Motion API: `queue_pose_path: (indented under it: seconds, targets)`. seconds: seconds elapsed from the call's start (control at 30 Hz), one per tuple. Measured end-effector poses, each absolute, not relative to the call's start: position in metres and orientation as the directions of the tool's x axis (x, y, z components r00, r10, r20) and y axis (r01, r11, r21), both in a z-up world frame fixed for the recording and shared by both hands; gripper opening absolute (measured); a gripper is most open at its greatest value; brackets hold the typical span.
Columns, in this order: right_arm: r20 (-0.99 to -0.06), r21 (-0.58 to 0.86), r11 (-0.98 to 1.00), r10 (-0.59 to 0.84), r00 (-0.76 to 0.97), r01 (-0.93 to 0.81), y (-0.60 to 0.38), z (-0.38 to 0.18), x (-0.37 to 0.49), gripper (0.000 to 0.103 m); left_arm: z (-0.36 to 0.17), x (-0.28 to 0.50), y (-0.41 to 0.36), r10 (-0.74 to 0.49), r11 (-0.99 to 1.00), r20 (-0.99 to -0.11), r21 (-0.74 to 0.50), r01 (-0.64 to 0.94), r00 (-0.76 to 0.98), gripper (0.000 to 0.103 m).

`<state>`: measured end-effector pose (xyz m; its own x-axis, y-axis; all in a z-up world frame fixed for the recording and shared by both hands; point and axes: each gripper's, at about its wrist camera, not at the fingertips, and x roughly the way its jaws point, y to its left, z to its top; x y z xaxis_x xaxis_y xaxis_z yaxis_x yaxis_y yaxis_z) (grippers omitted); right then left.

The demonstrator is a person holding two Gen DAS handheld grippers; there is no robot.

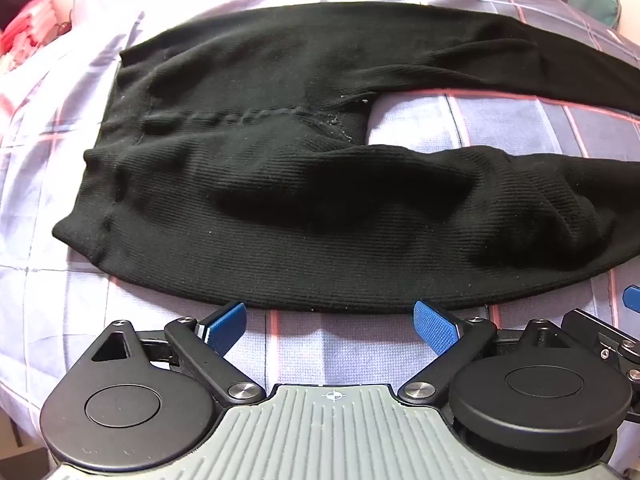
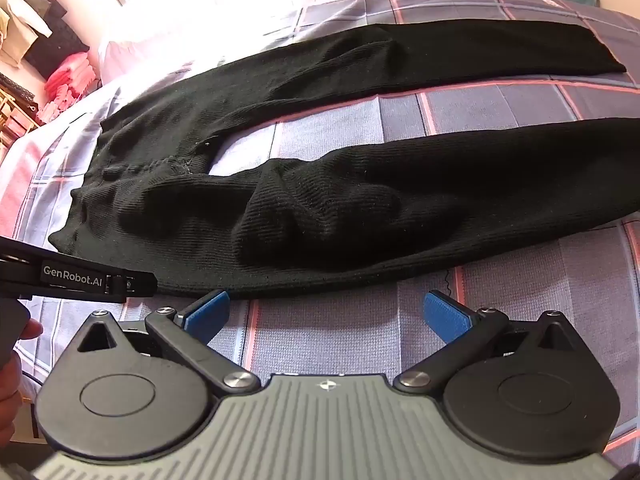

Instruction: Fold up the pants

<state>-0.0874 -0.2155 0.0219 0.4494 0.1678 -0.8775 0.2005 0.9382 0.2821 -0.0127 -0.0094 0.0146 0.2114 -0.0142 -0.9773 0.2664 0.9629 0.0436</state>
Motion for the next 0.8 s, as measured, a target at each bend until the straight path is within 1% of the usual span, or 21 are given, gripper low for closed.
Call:
queue_pose_path:
  seconds: [0.27, 0.8]
  targets:
    - [-0.875, 0.290, 0.934, 0.170, 0.453, 0.209, -0.2170, 0.0242, -0.0866, 0.103, 0.0194, -0.0163, -0.0120, -0.018, 0.959, -0.974, 0.046, 0.280, 0.224, 0.103]
    - [-0.887, 0.262, 0.940, 0.144, 0.439, 0.221, -0.2166, 0.0237, -0.0908, 0.103, 0.0179, -0.0146, -0.0142, -0.021, 0.956, -0.976, 0.044, 0.290, 0.218, 0.103]
